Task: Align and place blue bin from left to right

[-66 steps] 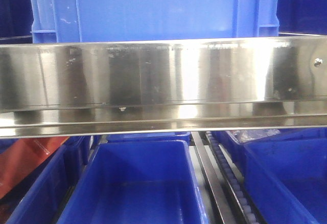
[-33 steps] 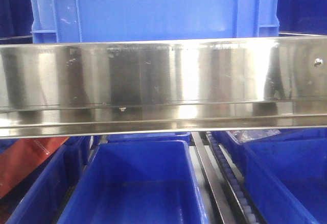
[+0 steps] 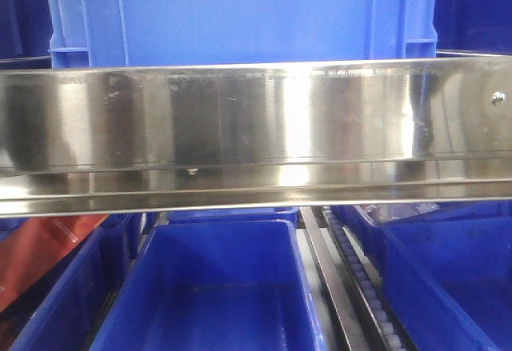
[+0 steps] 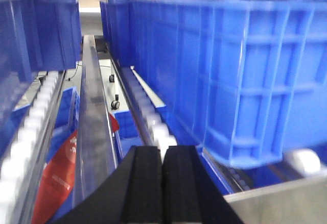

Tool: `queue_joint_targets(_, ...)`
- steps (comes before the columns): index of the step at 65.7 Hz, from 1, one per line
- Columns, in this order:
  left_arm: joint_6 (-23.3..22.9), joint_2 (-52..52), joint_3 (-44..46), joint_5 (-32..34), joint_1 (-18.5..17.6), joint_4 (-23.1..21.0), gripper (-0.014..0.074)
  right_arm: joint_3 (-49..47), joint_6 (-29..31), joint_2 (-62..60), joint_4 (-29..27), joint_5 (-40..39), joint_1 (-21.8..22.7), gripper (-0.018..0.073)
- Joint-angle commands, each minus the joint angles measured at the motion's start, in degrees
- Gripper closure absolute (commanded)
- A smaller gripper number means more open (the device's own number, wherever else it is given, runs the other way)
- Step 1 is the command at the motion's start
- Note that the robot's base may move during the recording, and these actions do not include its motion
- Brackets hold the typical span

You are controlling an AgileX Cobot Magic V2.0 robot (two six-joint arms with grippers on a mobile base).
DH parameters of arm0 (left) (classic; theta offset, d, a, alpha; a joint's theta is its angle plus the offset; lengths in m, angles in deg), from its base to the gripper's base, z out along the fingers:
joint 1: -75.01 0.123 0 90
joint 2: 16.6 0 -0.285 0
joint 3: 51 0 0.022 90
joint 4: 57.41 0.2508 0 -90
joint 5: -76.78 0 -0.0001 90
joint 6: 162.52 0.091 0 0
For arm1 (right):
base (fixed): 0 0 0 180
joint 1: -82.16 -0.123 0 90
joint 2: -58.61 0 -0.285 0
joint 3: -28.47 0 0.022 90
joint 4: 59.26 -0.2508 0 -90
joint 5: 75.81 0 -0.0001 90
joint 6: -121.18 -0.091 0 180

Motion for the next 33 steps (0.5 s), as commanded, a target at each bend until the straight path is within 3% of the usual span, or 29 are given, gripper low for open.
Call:
queue_joint_targets(1,0.06,1.28,-0.63,1.94,-0.22,-0.44,0.0707,0.46,0.55,-1.06,0.57,-3.12,0.24,0.0628)
queue_joint_targets(33,0.06,1.52,-0.63,1.90,-0.22,-0.44,0.0707,0.46,0.55,-1.08,0.57,-3.45,0.24,0.0628)
